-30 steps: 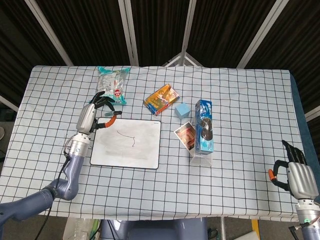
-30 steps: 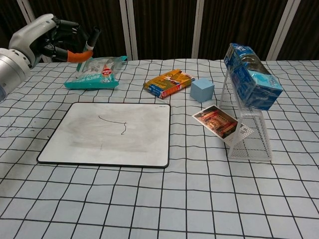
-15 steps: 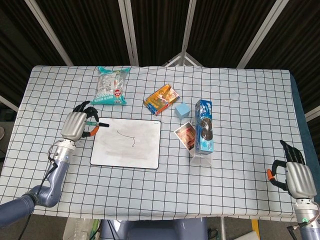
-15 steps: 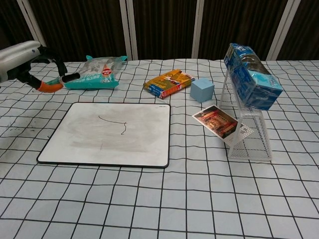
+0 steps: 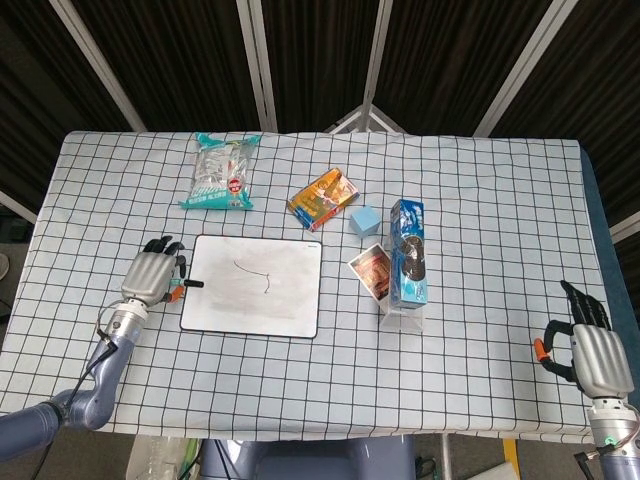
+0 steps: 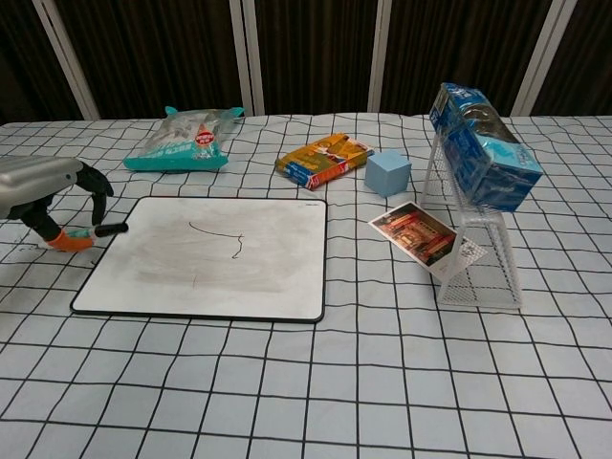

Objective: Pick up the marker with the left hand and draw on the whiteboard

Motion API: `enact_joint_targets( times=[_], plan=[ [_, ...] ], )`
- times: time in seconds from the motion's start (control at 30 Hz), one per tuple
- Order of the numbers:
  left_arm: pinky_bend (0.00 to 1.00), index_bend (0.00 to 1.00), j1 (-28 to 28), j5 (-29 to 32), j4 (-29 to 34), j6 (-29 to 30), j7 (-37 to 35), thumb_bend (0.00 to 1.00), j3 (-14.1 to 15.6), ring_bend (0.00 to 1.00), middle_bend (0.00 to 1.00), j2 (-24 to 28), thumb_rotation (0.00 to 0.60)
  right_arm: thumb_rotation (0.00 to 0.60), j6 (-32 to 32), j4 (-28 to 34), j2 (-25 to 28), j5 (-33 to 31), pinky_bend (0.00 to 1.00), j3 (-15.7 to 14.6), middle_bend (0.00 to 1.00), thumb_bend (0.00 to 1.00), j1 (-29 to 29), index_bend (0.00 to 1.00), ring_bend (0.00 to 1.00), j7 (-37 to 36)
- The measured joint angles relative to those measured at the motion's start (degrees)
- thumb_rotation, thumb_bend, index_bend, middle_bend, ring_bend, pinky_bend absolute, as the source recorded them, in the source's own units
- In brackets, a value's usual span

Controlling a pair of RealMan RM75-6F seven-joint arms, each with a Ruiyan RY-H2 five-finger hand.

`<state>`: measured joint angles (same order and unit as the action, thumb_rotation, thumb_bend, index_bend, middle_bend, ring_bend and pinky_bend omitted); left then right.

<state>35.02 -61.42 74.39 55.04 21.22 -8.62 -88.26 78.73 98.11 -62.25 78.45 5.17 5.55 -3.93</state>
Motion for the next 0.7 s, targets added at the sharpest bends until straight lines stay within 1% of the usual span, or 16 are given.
enact_joint_targets(
  times=[0.07, 0.1, 0.13, 0.2, 0.37, 0.47, 0.53, 0.7],
  plan=[
    [0.03, 0.45, 0.06, 1.57, 0.92, -0.65, 1.13, 0.3, 0.07, 0.01, 0.02, 0.1, 0.6, 0.6, 0.06, -0.09, 0.08, 0.03, 0.0, -0.01, 0.0, 0.42, -0.07, 0.0, 0.0, -0.23],
    [0.02, 0.4, 0.08, 2.24, 1.34, -0.92, 1.56, 0.28, 0.09, 0.0, 0.0, 0.2, 0.6, 0.6, 0.1, -0.1, 0.12, 0.07, 0.0, -0.02, 0.0, 0.42, -0.1, 0.0, 0.0, -0.3],
    [0.01, 0.35, 0.11, 2.86, 1.75, -1.17, 1.87, 0.27, 0.1, 0.0, 0.0, 0.31, 0.6, 0.6, 0.16, -0.1, 0.16, 0.1, 0.0, -0.04, 0.0, 0.42, -0.14, 0.0, 0.0, -0.38],
    [0.0, 0.28, 0.13, 4.03, 2.69, -1.57, 2.45, 0.26, 0.1, 0.0, 0.0, 0.65, 0.6, 0.6, 0.23, -0.13, 0.22, 0.1, 0.0, -0.04, 0.0, 0.42, -0.21, 0.0, 0.0, -0.5],
    [0.0, 0.15, -0.2, 5.41, 4.95, -1.31, 2.61, 0.24, -0.19, 0.0, 0.0, 1.82, 0.6, 0.6, 0.64, -0.15, 0.51, 0.35, 0.0, -0.15, 0.0, 0.42, -0.51, 0.0, 0.0, -0.83],
    [0.0, 0.09, -0.9, 5.34, 7.29, 0.1, 1.63, 0.23, -0.53, 0.0, 0.0, 2.9, 0.6, 0.6, 0.85, -0.1, 0.75, 0.46, 0.0, -0.19, 0.0, 0.42, -0.66, 0.0, 0.0, -0.94],
    [0.0, 0.08, -1.63, 4.85, 8.98, 1.54, 0.62, 0.21, -0.68, 0.0, 0.0, 3.72, 0.6, 0.6, 0.93, -0.16, 0.87, 0.52, 0.0, -0.31, 0.0, 0.42, -0.8, 0.0, 0.0, -0.96],
    [0.0, 0.06, -5.57, 0.66, 15.43, 7.91, -3.18, 0.18, -0.03, 0.0, 0.0, 7.37, 0.6, 0.6, 1.14, -0.54, 1.08, 0.89, 0.0, -0.55, 0.0, 0.42, -1.02, 0.0, 0.0, -1.14]
  ],
)
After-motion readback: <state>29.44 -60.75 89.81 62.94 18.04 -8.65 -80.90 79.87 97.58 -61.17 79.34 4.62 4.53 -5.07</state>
